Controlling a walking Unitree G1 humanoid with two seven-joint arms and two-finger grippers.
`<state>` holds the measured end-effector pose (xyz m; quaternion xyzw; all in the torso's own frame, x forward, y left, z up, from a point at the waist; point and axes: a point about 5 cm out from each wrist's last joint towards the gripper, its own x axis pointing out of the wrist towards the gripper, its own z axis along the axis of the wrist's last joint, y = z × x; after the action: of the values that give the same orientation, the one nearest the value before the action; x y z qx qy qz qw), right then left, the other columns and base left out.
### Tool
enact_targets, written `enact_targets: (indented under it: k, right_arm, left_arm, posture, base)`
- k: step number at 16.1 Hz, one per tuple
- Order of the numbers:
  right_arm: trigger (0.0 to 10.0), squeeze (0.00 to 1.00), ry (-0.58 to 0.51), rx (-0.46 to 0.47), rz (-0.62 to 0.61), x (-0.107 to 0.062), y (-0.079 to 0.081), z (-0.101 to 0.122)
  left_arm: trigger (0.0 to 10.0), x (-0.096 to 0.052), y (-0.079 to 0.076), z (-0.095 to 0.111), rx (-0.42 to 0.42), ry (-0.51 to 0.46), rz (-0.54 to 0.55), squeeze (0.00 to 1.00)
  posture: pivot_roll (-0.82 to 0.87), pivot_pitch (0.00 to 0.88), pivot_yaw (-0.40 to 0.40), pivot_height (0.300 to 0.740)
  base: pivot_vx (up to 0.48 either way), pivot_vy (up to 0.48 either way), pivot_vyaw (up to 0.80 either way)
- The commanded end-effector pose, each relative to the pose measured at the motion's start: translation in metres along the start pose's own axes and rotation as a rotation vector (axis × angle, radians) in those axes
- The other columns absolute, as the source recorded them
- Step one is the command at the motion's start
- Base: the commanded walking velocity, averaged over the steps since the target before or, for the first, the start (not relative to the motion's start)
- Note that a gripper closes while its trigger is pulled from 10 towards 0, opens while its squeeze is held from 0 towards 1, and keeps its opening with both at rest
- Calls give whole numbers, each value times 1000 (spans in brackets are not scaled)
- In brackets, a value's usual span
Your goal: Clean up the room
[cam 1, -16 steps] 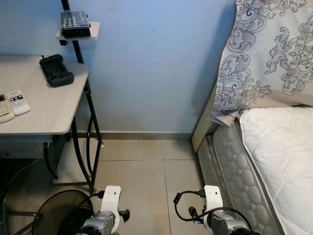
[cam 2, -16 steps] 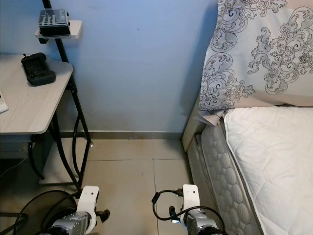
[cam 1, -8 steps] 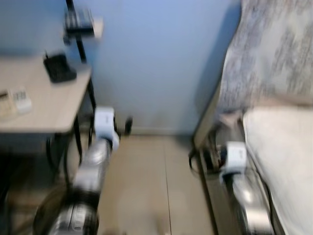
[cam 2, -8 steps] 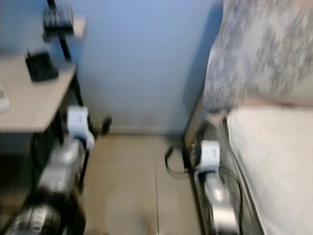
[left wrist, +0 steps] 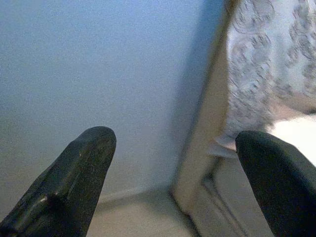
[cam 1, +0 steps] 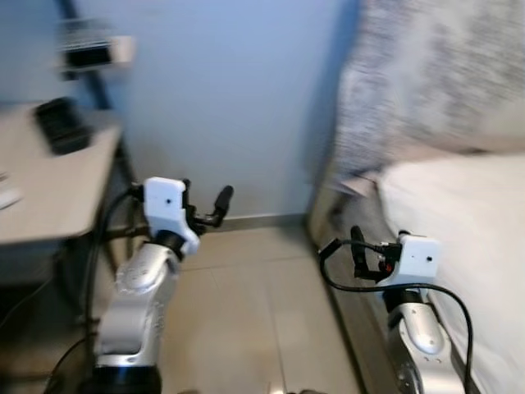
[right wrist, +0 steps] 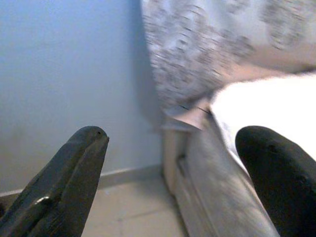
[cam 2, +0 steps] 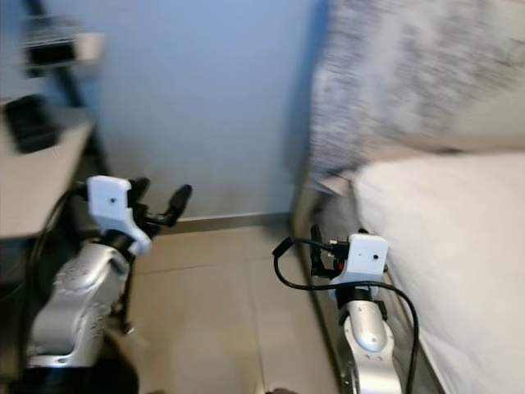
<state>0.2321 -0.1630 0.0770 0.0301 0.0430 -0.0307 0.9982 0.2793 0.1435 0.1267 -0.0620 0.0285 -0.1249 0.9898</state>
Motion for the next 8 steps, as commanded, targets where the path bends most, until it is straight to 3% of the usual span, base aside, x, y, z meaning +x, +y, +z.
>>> enact_targets:
  k: [1, 3, 4, 5, 8]
  right_arm:
    - [10000, 0, -25, -25, -6, 3, 2, 11]
    - [10000, 0, -18, -27, -14, 2, 0, 11]
    - [10000, 0, -27, -85, 7, -4, -5, 14]
    - [10000, 0, -25, -110, 58, -10, -4, 15]
    - [10000, 0, 15, -97, 109, -13, -1, 12]
  left_arm:
    - [10000, -8, 5, -8, -30, 71, 59, 0]
    - [10000, -14, 8, -7, -30, 87, 91, 0]
    - [10000, -25, 12, 3, -61, 141, 111, 0]
    - [10000, -30, 6, 11, -115, 188, 18, 0]
    - [10000, -37, 2, 21, -133, 156, -19, 0]
  posture:
    - [18, 0, -42, 740]
    - [21, 0, -47, 740]
    - [27, 0, -47, 740]
    - [37, 0, -53, 740]
    - [57, 0, -66, 740]
  base:
    - [0, 0, -700]
    - [0, 0, -697]
    - [0, 0, -688]
    - [0, 0, 0]
    - [0, 0, 0]
